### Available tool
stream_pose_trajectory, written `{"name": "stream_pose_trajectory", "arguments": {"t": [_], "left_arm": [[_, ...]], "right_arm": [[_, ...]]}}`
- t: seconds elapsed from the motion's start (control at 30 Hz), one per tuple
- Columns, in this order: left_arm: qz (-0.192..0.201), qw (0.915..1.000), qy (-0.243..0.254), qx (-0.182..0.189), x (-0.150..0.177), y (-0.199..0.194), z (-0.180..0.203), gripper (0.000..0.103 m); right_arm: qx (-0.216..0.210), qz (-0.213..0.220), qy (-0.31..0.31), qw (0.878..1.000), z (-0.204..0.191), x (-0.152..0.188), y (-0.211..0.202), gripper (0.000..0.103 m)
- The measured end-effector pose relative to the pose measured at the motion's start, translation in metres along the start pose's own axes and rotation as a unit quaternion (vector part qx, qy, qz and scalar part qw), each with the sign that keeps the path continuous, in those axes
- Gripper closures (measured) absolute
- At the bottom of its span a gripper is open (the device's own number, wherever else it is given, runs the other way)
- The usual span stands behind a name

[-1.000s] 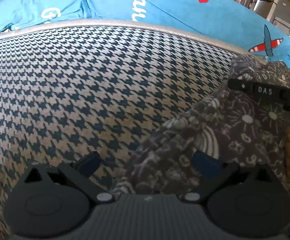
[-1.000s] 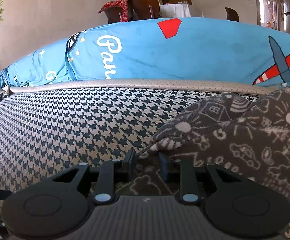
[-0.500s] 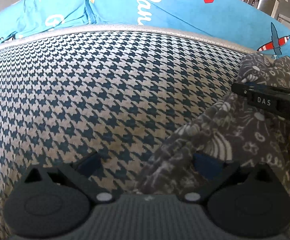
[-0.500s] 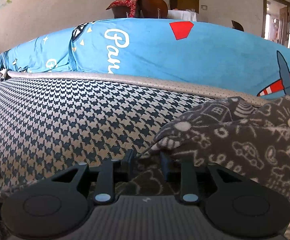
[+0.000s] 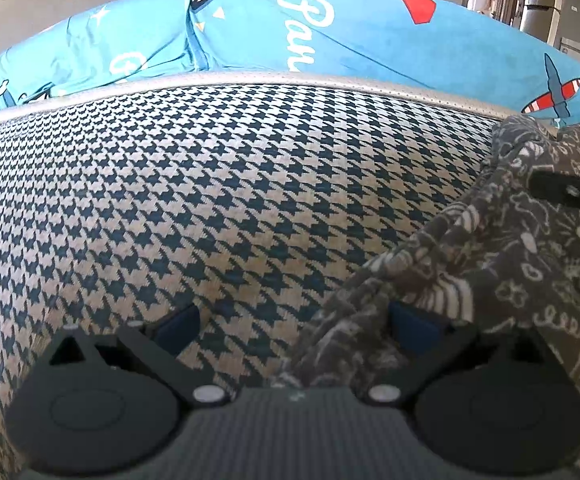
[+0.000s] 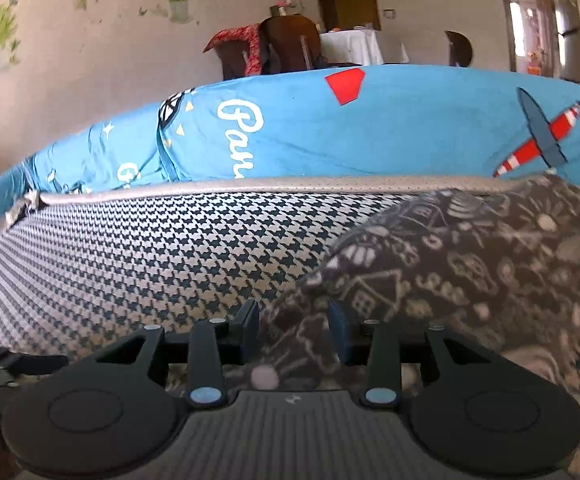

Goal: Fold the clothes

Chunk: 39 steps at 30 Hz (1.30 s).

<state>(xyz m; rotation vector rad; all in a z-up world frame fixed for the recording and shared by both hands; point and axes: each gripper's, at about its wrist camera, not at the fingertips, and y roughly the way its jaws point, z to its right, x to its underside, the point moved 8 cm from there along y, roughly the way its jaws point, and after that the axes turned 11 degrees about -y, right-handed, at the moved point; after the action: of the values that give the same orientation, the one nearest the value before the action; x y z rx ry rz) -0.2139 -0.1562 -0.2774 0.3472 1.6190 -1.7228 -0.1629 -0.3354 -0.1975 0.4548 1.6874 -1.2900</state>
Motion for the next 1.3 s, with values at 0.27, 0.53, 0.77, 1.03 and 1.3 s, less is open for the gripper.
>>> {"name": "stream_pose_trajectory", "arguments": {"t": [0.27, 0.53, 0.77, 1.03, 1.3], "left_arm": [[0.018, 0.9998, -0.01, 0.005, 0.011, -0.026, -0.011, 0.0], [0.022, 0.9994, -0.021, 0.015, 0.025, -0.049, -0.025, 0.0], [0.016, 0.9997, -0.017, 0.009, 0.034, -0.04, -0.027, 0.0], [0.027, 0.9996, -0.004, 0.0, 0.036, -0.032, -0.022, 0.0], [0.031, 0.9995, 0.001, 0.004, 0.031, -0.026, -0.022, 0.0]], "right_arm": [[-0.007, -0.007, 0.0, 1.0, -0.026, 0.026, -0.026, 0.064], [0.008, -0.052, -0.028, 0.998, -0.038, 0.052, -0.002, 0.062], [-0.003, -0.05, -0.009, 0.999, -0.033, 0.053, 0.003, 0.061], [0.002, -0.045, -0.017, 0.999, -0.036, 0.054, 0.004, 0.059], [0.003, -0.038, -0.013, 0.999, -0.034, 0.051, 0.0, 0.058]]}}
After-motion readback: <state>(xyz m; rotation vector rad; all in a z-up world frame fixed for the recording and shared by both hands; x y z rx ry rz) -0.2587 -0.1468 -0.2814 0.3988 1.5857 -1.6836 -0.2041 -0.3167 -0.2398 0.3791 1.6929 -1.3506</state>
